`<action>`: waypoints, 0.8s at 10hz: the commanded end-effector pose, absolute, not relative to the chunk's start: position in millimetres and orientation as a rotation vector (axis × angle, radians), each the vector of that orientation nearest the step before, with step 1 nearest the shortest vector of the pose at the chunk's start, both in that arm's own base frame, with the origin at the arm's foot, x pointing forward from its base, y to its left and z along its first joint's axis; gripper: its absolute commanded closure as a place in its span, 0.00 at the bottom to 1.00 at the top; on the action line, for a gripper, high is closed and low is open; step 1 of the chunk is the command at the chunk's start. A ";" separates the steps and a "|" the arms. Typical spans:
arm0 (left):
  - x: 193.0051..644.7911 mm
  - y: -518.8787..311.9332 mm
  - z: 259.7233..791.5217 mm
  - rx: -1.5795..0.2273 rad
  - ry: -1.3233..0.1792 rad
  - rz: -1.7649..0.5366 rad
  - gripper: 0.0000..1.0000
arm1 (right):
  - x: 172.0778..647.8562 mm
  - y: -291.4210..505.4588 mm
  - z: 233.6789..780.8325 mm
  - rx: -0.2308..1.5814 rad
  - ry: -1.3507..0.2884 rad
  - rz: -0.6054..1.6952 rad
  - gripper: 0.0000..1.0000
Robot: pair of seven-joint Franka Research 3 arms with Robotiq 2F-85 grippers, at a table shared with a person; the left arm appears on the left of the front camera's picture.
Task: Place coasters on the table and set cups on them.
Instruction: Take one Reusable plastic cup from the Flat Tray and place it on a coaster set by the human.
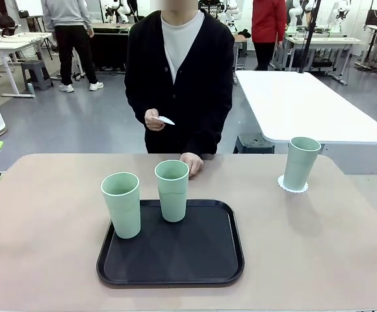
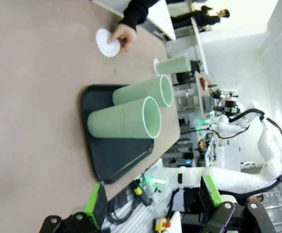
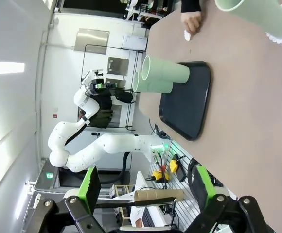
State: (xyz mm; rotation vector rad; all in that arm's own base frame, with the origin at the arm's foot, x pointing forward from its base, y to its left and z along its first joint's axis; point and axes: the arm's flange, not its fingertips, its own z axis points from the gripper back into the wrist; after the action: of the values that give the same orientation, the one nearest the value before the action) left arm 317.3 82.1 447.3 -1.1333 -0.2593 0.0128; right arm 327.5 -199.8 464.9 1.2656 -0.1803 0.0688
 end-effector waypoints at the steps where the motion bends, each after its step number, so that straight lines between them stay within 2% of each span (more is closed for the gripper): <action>1: 316.7 83.3 447.7 -1.143 -0.267 0.010 0.00 | 325.9 -198.0 465.7 1.279 -0.176 0.086 0.00; 8: 316.7 83.3 447.7 -1.143 -0.267 0.010 0.00 | 325.9 -198.0 465.7 1.279 -0.176 0.086 0.00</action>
State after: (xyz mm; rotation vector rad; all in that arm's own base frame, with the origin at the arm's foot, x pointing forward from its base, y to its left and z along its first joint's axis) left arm 317.3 82.1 447.3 -1.1333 -0.2593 0.0128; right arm 326.7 -199.2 465.4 1.2715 -0.1773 0.0736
